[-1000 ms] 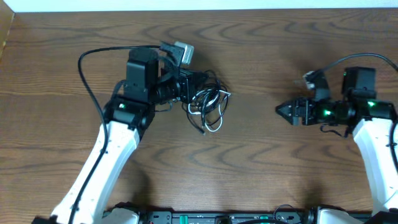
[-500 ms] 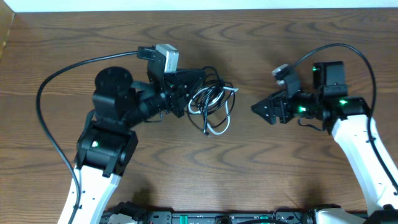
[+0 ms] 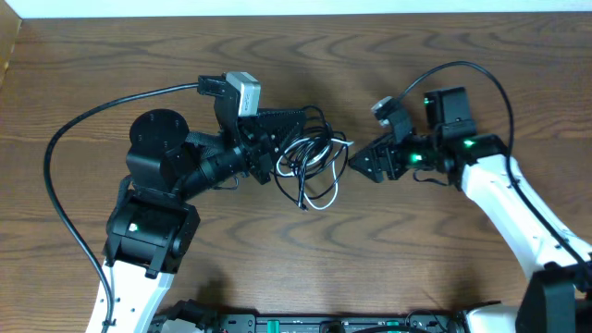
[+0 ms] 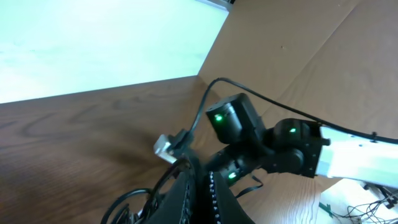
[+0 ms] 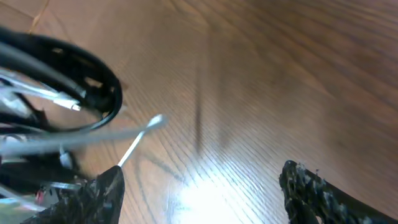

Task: Untangle cables

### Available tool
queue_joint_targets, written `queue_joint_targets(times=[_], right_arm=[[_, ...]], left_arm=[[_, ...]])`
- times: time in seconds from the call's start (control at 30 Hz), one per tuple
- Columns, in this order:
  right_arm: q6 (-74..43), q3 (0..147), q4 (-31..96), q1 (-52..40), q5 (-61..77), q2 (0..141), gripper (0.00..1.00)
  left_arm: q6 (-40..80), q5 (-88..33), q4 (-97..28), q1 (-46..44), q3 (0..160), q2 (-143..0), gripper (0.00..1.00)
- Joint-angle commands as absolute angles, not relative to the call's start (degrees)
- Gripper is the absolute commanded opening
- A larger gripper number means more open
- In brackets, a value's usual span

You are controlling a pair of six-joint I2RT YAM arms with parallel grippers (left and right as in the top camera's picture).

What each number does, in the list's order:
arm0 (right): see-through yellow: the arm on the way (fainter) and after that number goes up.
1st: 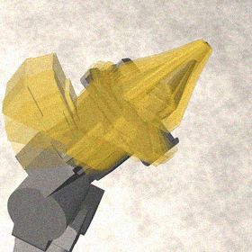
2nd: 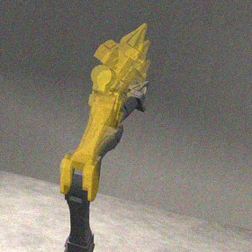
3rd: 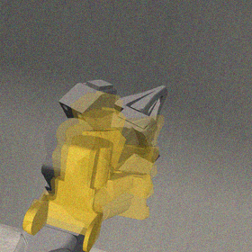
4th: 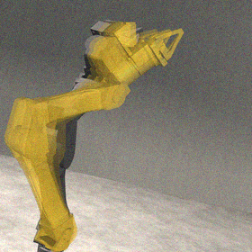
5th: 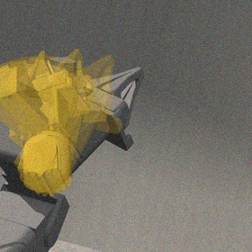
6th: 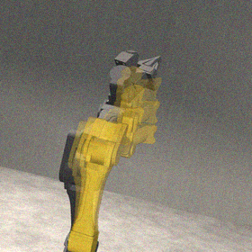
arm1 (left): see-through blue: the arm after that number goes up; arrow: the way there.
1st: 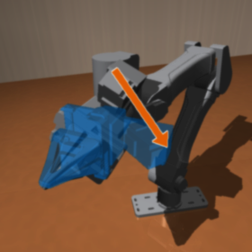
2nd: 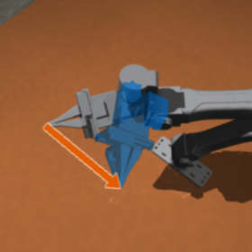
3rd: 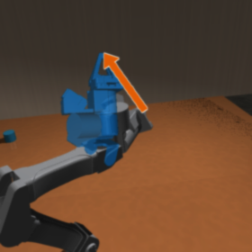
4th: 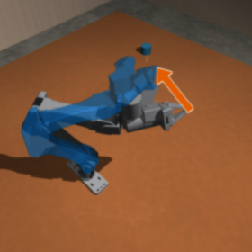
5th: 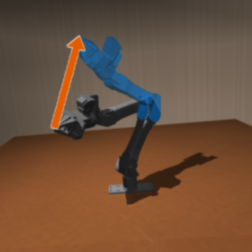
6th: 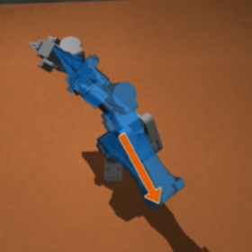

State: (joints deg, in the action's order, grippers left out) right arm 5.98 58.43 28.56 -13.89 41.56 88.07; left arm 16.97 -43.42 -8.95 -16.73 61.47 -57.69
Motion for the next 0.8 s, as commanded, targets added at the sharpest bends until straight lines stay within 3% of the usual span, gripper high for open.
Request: queue_joint_targets(times=[0.0,0.77], right_arm=[[4.8,58.3,25.9,-15.1,42.0,89.6,0.76],[2.2,58.3,7.1,-23.7,42.4,89.8,0.75]], left_arm=[[17.9,-44.6,-8.7,-16.9,62.2,-57.1,0.08],[18.4,-44.6,-8.9,-16.9,62.2,-57.1,0.08]])
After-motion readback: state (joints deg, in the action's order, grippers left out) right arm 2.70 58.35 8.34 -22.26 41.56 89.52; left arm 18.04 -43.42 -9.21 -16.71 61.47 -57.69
